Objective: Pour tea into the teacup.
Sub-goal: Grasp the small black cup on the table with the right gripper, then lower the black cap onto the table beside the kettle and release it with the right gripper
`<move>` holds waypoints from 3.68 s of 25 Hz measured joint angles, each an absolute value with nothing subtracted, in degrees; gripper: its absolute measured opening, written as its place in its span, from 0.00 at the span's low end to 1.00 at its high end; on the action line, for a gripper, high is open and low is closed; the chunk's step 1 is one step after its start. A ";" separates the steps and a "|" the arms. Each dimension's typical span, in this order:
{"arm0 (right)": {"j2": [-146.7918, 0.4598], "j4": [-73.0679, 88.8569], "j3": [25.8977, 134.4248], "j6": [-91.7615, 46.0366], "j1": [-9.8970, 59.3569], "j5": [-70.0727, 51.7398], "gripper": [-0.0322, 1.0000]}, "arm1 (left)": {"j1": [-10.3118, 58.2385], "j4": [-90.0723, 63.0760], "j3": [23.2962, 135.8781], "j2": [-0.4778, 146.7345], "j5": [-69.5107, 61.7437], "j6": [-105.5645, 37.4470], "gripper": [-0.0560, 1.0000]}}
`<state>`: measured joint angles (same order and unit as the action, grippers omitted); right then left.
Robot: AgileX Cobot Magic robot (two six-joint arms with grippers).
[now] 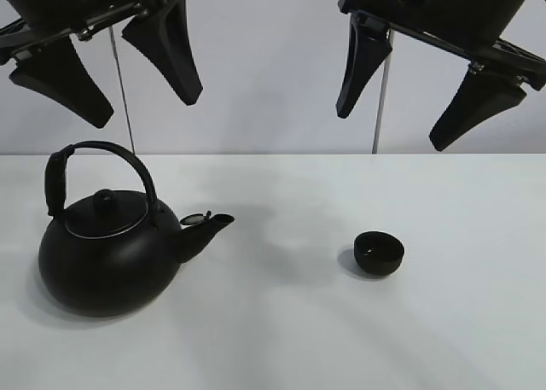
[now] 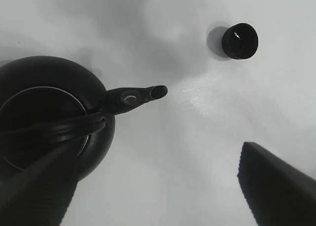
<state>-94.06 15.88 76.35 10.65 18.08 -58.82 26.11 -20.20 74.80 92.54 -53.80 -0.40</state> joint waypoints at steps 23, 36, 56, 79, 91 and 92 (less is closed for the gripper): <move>-101.80 -0.62 67.90 2.68 18.60 -44.73 0.62 | 26.11 -20.20 74.80 92.54 -53.80 -0.40 0.65; -109.25 -3.08 67.84 2.09 22.27 -39.69 0.62 | 26.11 -20.20 74.80 92.54 -53.80 -0.40 0.65; -113.94 -3.88 67.84 4.33 22.27 -34.52 0.42 | 26.11 -20.20 74.80 92.54 -52.66 -0.40 0.65; -107.17 8.84 67.76 -28.74 22.86 -38.15 0.42 | 26.11 -20.20 74.80 92.54 -52.66 -0.40 0.65; -112.72 8.13 70.03 -26.93 31.40 -34.70 0.42 | 26.11 -20.20 74.80 92.54 -52.66 -0.40 0.65; -113.14 8.13 71.14 -26.53 31.61 -34.70 0.42 | 26.11 -20.20 74.80 92.54 -52.66 -0.40 0.65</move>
<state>-113.14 8.13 71.14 -26.53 31.61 -34.70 26.11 -20.20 74.80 92.54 -52.66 -0.40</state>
